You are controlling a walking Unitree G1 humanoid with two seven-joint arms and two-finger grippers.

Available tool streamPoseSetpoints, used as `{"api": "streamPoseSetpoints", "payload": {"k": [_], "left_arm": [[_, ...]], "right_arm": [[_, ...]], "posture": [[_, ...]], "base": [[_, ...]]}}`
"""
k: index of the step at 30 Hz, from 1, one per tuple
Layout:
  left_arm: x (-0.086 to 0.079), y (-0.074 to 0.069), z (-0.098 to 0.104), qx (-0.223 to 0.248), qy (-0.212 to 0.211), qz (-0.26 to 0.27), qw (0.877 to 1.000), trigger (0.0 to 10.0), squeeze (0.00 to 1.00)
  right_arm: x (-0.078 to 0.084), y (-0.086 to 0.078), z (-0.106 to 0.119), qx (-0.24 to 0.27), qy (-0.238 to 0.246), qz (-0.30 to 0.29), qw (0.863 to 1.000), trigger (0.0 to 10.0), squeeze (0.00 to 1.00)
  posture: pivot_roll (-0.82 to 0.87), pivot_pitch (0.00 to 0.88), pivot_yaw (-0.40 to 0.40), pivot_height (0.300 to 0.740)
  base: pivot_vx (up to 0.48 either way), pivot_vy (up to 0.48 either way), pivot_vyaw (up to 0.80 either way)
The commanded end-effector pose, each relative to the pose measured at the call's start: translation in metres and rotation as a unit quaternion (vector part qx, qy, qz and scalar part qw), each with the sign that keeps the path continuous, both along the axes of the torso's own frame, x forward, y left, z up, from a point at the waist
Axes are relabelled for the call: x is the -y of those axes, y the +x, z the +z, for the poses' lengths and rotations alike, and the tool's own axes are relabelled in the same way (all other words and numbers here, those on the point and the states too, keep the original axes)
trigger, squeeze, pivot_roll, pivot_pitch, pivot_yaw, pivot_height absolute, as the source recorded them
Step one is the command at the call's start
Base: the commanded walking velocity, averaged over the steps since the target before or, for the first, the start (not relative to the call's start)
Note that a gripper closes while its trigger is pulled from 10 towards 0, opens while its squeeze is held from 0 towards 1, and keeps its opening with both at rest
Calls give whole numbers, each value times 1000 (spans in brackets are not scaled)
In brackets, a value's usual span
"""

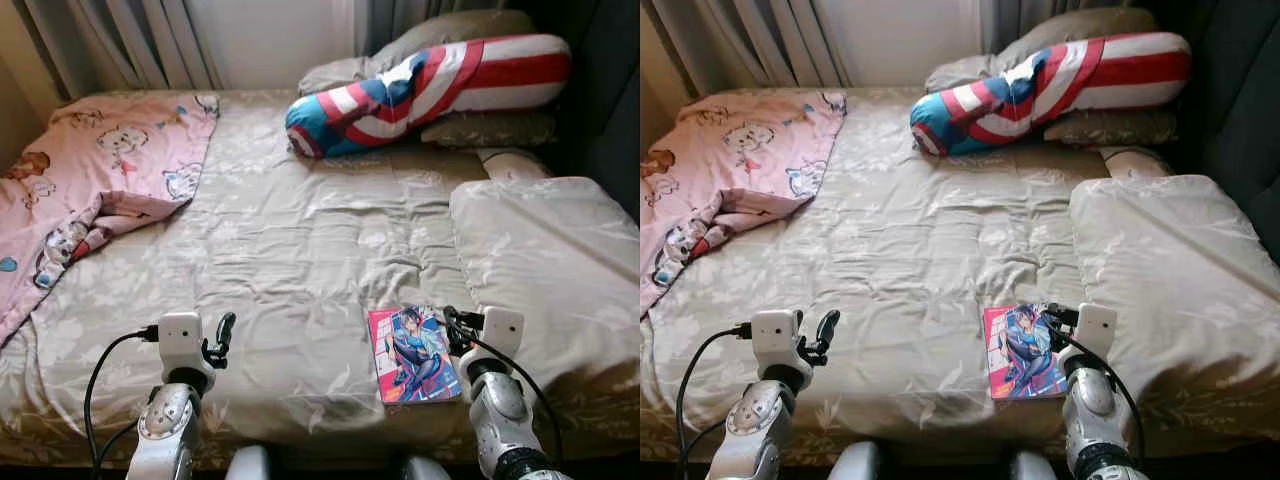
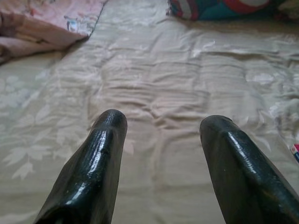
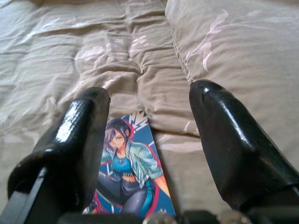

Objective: Clean up the room

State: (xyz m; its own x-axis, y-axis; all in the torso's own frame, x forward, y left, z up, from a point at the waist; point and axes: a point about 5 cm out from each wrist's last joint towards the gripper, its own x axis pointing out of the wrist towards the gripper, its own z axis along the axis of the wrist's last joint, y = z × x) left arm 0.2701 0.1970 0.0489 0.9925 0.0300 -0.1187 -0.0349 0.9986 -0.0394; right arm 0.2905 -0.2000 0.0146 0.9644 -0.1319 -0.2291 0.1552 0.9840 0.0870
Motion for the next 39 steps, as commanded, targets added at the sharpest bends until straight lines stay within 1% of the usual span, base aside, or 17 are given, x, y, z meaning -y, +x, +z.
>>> {"api": "streamPoseSetpoints", "payload": {"k": [1, 4, 7, 8, 11, 14, 15, 16, 17, 18, 24, 25, 26, 27, 31, 37, 39], "left_arm": [[-3, 2, -1, 2, -7, 12, 1000, 10000, 0], [-5, 0, -10, -15, -7, 13, 1000, 10000, 0], [-7, -2, -17, -31, -5, 15, 999, 10000, 0], [-9, -4, -25, -47, -7, 15, 999, 10000, 0], [-11, -7, -35, -72, -4, 17, 997, 10000, 0], [-15, -12, -48, -104, -14, 27, 994, 10000, 0], [-15, -15, -54, -121, -12, 26, 992, 10000, 0], [-15, -15, -54, -121, -12, 26, 992, 10000, 0], [-16, -17, -57, -129, -10, 24, 991, 10000, 0], [-17, -22, -66, -158, -8, 22, 987, 10000, 0], [-21, -40, -90, -238, -2, 25, 971, 10000, 0], [-22, -50, -98, -269, 1, 24, 963, 10000, 0], [-22, -50, -98, -269, 1, 24, 963, 10000, 0], [-21, -57, -105, -291, 5, 20, 956, 10000, 0], [-19, -67, -113, -320, 6, 21, 947, 10000, 0], [-16, -74, -119, -336, 6, 20, 942, 10000, 0], [-17, -79, -121, -345, 7, 22, 938, 10000, 0]], "right_arm": [[1, -3, -4, -10, -1, 1, 1000, 10000, 0], [1, -10, -12, -27, 2, -1, 1000, 10000, 0], [0, -17, -20, -48, 3, -1, 999, 10000, 0], [0, -23, -25, -62, 6, -4, 998, 10000, 0], [0, -34, -36, -91, 10, -7, 996, 10000, 0], [2, -47, -49, -132, 8, -11, 991, 10000, 0], [3, -54, -56, -156, 8, -15, 988, 10000, 0], [3, -54, -56, -156, 8, -15, 988, 10000, 0], [3, -58, -59, -171, 9, -18, 985, 10000, 0], [6, -69, -68, -200, 16, -31, 979, 10000, 0], [5, -97, -87, -272, 38, -48, 960, 10000, 0], [4, -106, -93, -291, 41, -53, 954, 10000, 0], [4, -106, -93, -291, 41, -53, 954, 10000, 0], [3, -110, -96, -305, 39, -52, 950, 10000, 0], [-3, -118, -100, -323, 37, -37, 945, 10000, 0], [-6, -120, -102, -329, 27, -19, 944, 10000, 0], [-7, -120, -102, -330, 18, -12, 944, 10000, 0]], "posture": [[22, 0, -3, 689], [19, 0, -1, 714], [19, 0, -1, 729], [19, 0, -1, 739], [21, 0, 2, 740], [20, 0, 3, 740], [24, 0, 7, 740], [24, 0, 7, 740], [22, 0, 8, 740], [22, 0, 8, 740], [17, 0, 22, 740], [17, 0, 24, 740], [17, 0, 24, 740], [14, 0, 26, 740], [6, 0, 31, 740], [4, 0, 29, 740], [6, 0, 28, 740]], "base": [[0, 0, 0], [0, 0, 0], [0, 0, 0], [0, 0, 0], [0, 0, 0], [0, 0, 0], [0, 0, 0], [0, 0, 0], [0, 0, 0], [0, 0, 0], [0, 0, 0], [0, 0, 0], [0, 0, 0], [0, 0, 0], [0, 0, 0], [0, 0, 0], [0, 0, 800]]}}
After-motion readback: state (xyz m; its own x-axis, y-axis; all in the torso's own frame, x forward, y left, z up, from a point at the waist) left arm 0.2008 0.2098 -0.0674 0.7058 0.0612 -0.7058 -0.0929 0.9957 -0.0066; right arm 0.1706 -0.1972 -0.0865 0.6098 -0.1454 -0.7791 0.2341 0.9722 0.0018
